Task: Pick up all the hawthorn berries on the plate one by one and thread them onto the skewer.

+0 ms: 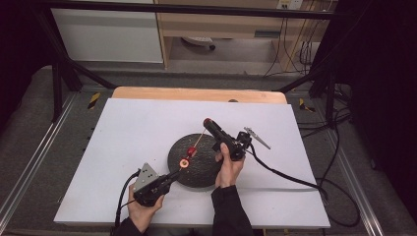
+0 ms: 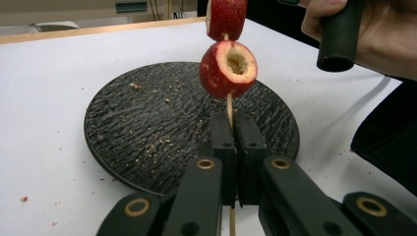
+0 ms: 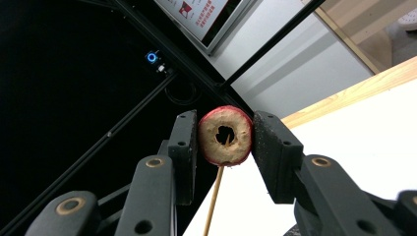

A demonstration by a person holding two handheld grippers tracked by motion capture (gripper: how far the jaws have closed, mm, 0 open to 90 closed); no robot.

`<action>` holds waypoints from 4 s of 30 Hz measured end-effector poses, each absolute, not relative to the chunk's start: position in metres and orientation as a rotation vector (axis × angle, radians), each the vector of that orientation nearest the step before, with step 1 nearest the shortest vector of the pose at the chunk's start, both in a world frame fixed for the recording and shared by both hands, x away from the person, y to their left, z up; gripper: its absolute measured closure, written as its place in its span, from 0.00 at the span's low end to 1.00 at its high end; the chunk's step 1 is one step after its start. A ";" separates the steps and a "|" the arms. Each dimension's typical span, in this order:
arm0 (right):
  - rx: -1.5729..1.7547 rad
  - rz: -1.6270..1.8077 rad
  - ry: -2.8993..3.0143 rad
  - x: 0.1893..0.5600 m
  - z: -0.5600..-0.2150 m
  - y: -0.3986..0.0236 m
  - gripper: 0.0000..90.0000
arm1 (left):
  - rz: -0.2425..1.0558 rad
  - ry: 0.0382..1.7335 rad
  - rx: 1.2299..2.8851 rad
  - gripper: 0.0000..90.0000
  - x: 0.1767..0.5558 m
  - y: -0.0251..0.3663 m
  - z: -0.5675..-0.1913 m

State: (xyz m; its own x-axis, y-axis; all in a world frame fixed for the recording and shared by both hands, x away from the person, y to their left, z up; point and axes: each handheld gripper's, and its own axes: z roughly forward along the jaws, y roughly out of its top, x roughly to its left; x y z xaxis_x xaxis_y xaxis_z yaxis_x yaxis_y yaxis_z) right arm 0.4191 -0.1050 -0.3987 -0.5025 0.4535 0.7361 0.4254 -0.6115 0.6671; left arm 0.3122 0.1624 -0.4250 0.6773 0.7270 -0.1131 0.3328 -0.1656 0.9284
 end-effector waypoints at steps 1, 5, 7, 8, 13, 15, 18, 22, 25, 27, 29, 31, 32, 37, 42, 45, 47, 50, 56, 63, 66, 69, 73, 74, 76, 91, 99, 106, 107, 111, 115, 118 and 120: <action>1.563 2.333 1.375 0.419 -0.399 -0.105 0.70 | 0.436 0.852 1.760 0.98 0.313 0.162 -0.425; 1.565 2.335 1.372 0.418 -0.400 -0.104 0.70 | 0.429 0.862 1.756 0.98 0.317 0.159 -0.425; 1.561 2.341 1.368 0.418 -0.398 -0.105 0.70 | 0.432 0.862 1.753 0.98 0.318 0.158 -0.425; 1.558 2.342 1.366 0.418 -0.398 -0.106 0.70 | 0.438 0.860 1.755 0.98 0.319 0.157 -0.425; 1.568 2.345 1.359 0.417 -0.396 -0.108 0.70 | 0.453 0.861 1.750 0.98 0.318 0.156 -0.425; 1.573 2.344 1.354 0.417 -0.396 -0.108 0.71 | 0.463 0.862 1.743 0.98 0.317 0.156 -0.424; 1.587 2.350 1.335 0.419 -0.397 -0.107 0.71 | 0.476 0.875 1.739 0.98 0.316 0.153 -0.424; 1.605 2.355 1.331 0.421 -0.398 -0.106 0.71 | 0.473 0.891 1.734 0.98 0.317 0.149 -0.425; 1.611 2.345 1.333 0.420 -0.400 -0.105 0.71 | 0.476 0.892 1.726 0.98 0.317 0.145 -0.423; 1.608 2.352 1.330 0.420 -0.400 -0.105 0.71 | 0.473 0.895 1.726 0.98 0.319 0.143 -0.422; 1.603 2.355 1.330 0.419 -0.398 -0.107 0.71 | 0.471 0.895 1.722 0.98 0.321 0.142 -0.422; 1.600 2.354 1.327 0.418 -0.396 -0.108 0.71 | 0.470 0.891 1.716 0.98 0.322 0.140 -0.421; 1.605 2.353 1.325 0.418 -0.396 -0.108 0.71 | 0.475 0.886 1.714 0.98 0.322 0.140 -0.421; 1.629 2.348 1.337 0.419 -0.397 -0.107 0.71 | 0.487 0.872 1.756 0.99 0.322 0.139 -0.420; 1.665 2.349 1.346 0.421 -0.400 -0.110 0.71 | 0.477 0.880 1.752 0.99 0.324 0.144 -0.418; 1.666 2.347 1.351 0.422 -0.401 -0.110 0.71 | 0.488 0.882 1.753 0.99 0.324 0.145 -0.418; 1.673 2.347 1.343 0.421 -0.401 -0.109 0.71 | 0.497 0.882 1.759 0.99 0.324 0.144 -0.418; 1.675 2.352 1.330 0.419 -0.401 -0.109 0.71 | 0.493 0.886 1.763 0.99 0.324 0.144 -0.418; 1.711 2.339 1.310 0.421 -0.400 -0.110 0.71 | 0.520 0.881 1.759 0.99 0.321 0.143 -0.415; 1.759 2.375 1.259 0.421 -0.400 -0.110 0.71 | 0.514 0.898 1.738 0.99 0.320 0.142 -0.417; 1.760 2.380 1.265 0.421 -0.402 -0.108 0.71 | 0.512 0.908 1.731 0.99 0.320 0.139 -0.418; 1.770 2.379 1.286 0.419 -0.407 -0.105 0.71 | 0.506 0.920 1.727 0.99 0.322 0.134 -0.418; 1.762 2.360 1.319 0.416 -0.411 -0.102 0.71 | 0.501 0.929 1.732 0.99 0.327 0.133 -0.418; 1.758 2.356 1.327 0.416 -0.412 -0.102 0.71 | 0.495 0.932 1.727 0.99 0.328 0.133 -0.418; 1.752 2.351 1.339 0.415 -0.413 -0.101 0.71 | 0.489 0.934 1.726 0.99 0.330 0.133 -0.418; 1.668 2.229 1.518 0.408 -0.413 -0.102 0.64 | 0.447 0.932 1.737 0.99 0.335 0.138 -0.416; 1.535 2.000 1.787 0.407 -0.407 -0.117 0.38 | 0.442 0.949 1.757 0.98 0.335 0.153 -0.418; 1.373 1.755 2.065 0.405 -0.413 -0.128 0.13 | 0.416 0.950 1.784 0.98 0.336 0.165 -0.419; 1.360 1.725 2.084 0.404 -0.414 -0.131 0.12 | 0.410 0.948 1.788 0.98 0.336 0.167 -0.418; 1.322 1.606 2.180 0.403 -0.423 -0.140 0.05 | 0.391 0.948 1.809 0.98 0.337 0.172 -0.416; 1.271 1.481 2.262 0.398 -0.430 -0.148 0.02 | 0.386 0.947 1.835 0.98 0.340 0.177 -0.414; 1.245 1.416 2.309 0.395 -0.435 -0.156 0.01 | 0.384 0.947 1.865 0.98 0.343 0.179 -0.412; 1.219 1.376 2.335 0.393 -0.438 -0.162 0.01 | 0.383 0.946 1.884 0.98 0.345 0.181 -0.410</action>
